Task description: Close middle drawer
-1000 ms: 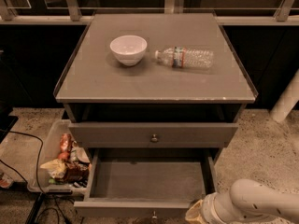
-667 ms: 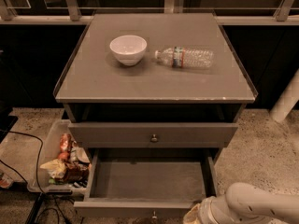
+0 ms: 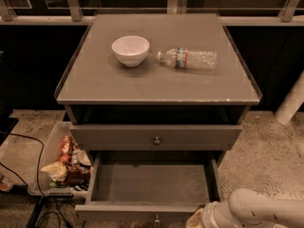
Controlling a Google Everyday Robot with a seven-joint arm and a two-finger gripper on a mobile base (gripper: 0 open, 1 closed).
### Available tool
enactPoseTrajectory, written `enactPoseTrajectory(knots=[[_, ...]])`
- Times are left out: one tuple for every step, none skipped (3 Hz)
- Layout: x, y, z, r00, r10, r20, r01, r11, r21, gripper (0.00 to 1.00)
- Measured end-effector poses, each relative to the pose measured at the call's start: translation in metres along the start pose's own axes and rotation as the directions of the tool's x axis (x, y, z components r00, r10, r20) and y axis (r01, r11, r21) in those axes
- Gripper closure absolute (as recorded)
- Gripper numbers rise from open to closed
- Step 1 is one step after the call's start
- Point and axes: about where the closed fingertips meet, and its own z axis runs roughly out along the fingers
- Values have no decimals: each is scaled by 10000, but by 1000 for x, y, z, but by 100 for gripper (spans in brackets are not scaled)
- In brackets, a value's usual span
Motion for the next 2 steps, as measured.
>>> enactPoseTrajectory(knots=[[0,0,0,10000,0,0,0,10000,0,59],[0,0,0,10000,0,0,0,10000,-1,36]])
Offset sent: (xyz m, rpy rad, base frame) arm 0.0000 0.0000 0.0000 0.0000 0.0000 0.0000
